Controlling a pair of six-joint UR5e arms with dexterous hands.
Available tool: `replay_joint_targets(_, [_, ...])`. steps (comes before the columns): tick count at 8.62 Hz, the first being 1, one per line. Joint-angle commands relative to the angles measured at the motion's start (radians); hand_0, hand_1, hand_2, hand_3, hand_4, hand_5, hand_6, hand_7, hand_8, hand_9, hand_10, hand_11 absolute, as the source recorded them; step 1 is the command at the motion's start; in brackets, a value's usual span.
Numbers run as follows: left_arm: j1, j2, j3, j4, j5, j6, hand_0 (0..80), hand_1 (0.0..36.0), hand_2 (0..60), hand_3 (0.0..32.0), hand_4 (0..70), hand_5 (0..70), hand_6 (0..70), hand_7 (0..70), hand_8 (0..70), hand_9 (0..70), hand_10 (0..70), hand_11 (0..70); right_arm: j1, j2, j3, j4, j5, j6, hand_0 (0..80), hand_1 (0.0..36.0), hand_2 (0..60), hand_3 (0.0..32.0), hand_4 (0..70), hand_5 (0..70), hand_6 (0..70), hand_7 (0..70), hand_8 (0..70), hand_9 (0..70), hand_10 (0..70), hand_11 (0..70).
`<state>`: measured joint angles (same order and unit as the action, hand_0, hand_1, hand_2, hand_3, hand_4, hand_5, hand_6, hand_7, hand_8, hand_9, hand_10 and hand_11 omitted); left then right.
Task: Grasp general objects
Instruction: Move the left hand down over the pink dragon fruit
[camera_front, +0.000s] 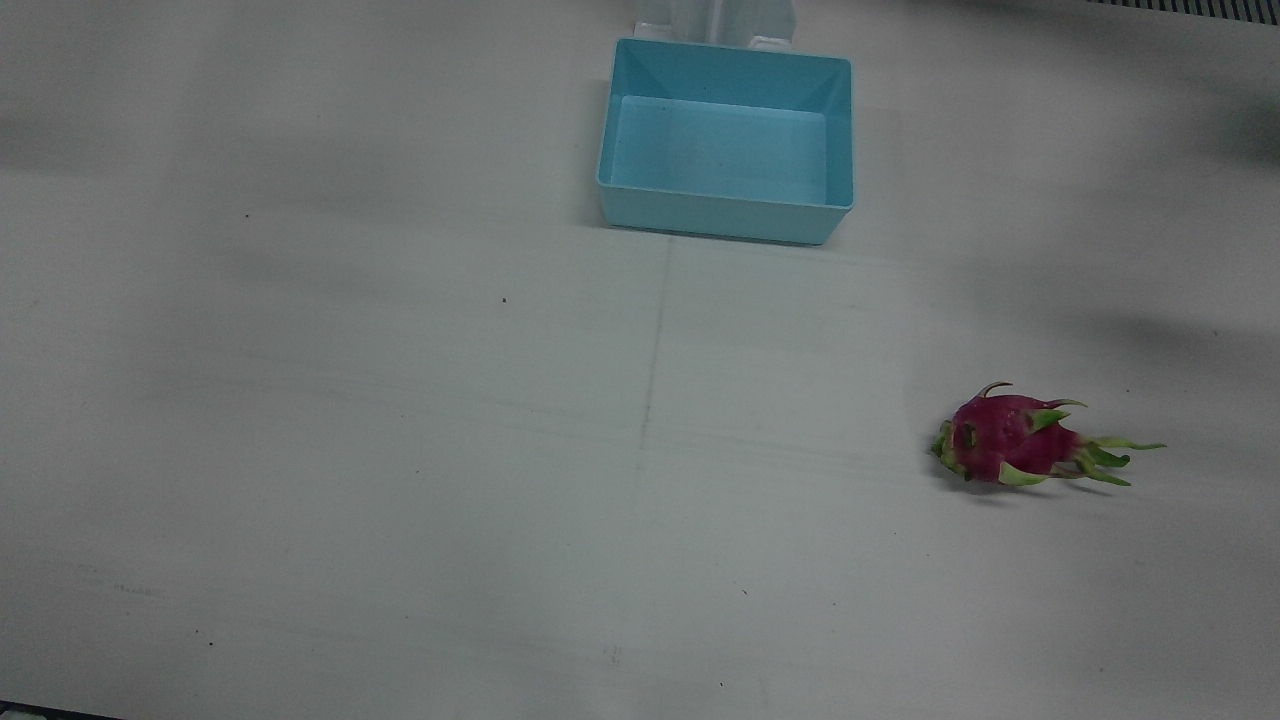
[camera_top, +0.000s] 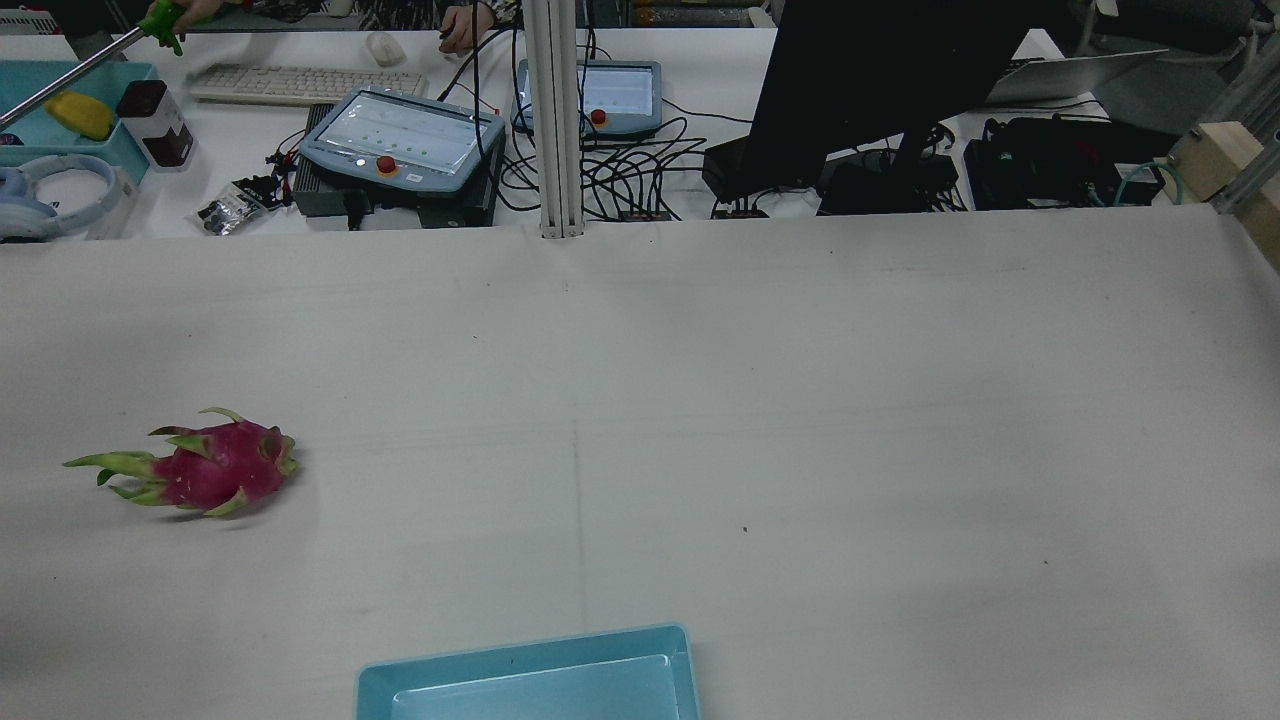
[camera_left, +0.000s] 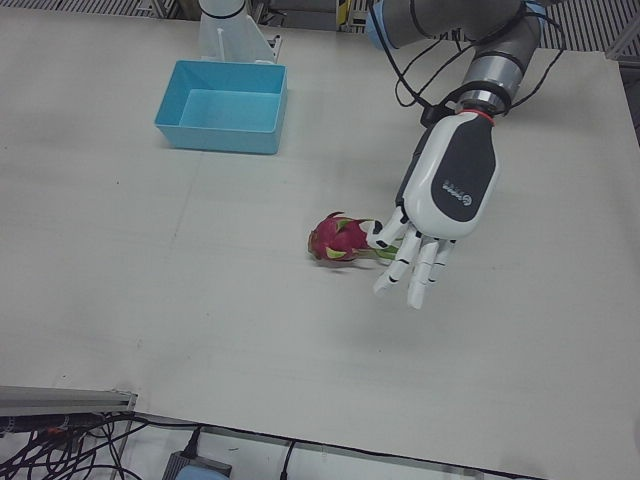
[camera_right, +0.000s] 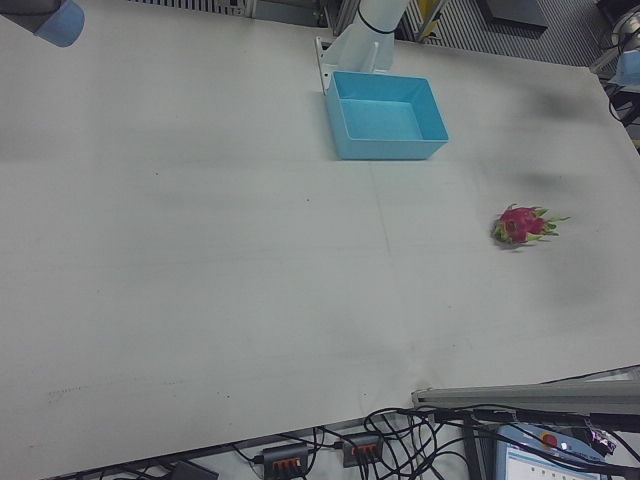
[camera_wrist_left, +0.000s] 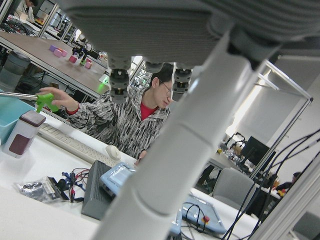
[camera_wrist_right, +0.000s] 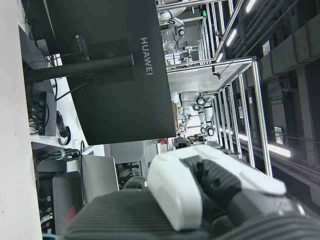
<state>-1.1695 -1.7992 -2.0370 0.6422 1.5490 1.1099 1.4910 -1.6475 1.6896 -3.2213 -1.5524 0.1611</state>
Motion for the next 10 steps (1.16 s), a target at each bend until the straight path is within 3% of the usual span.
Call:
replay_joint_targets(1, [0.273,-0.124,-0.002,0.255,-0.188,0.116,80.0,36.0,15.0,26.0,2.0,70.0,1.5,16.7,0.0,1.9,1.7,8.2,0.0,0.0,-0.001,0.0,0.0,0.0,0.0,0.0,0.0,0.0,0.0,0.0,0.0,0.0,0.0,0.0,0.0,0.0])
replay_joint_targets(2, [0.398,-0.168,0.007,0.337,-0.311,0.116,80.0,36.0,12.1,32.0,0.0,70.0,0.0,14.0,1.9,1.4,0.2,4.9,0.0,0.0,-0.001,0.0,0.0,0.0,0.0,0.0,0.0,0.0,0.0,0.0,0.0,0.0,0.0,0.0,0.0,0.0])
replay_joint_targets(3, [0.492,-0.175,0.012,0.381,-0.436,0.11,80.0,36.0,8.8,32.0,0.0,65.6,0.0,8.9,6.0,0.3,0.0,0.1,0.0,0.0,0.001,0.0,0.0,0.0,0.0,0.0,0.0,0.0,0.0,0.0,0.0,0.0,0.0,0.0,0.0,0.0])
replay_joint_targets(4, [0.546,-0.174,0.05,0.392,-0.526,0.104,80.0,36.0,12.7,32.0,0.0,56.0,0.0,6.0,2.2,0.0,0.0,0.8,0.0,0.0,0.001,0.0,0.0,0.0,0.0,0.0,0.0,0.0,0.0,0.0,0.0,0.0,0.0,0.0,0.0,0.0])
replay_joint_targets(7, [0.55,-0.178,0.182,0.35,-0.547,0.102,80.0,36.0,2.0,32.0,0.0,54.4,0.0,2.4,4.5,0.0,0.0,0.0,0.0,0.001,-0.001,0.0,0.0,0.0,0.0,0.0,0.0,0.0,0.0,0.0,0.0,0.0,0.0,0.0,0.0,0.0])
replay_joint_targets(10, [0.551,-0.19,0.257,0.315,-0.57,0.099,80.0,36.0,0.0,32.0,0.0,57.2,0.0,1.6,5.6,0.0,0.0,0.0,0.0,0.001,0.001,0.0,0.0,0.0,0.0,0.0,0.0,0.0,0.0,0.0,0.0,0.0,0.0,0.0,0.0,0.0])
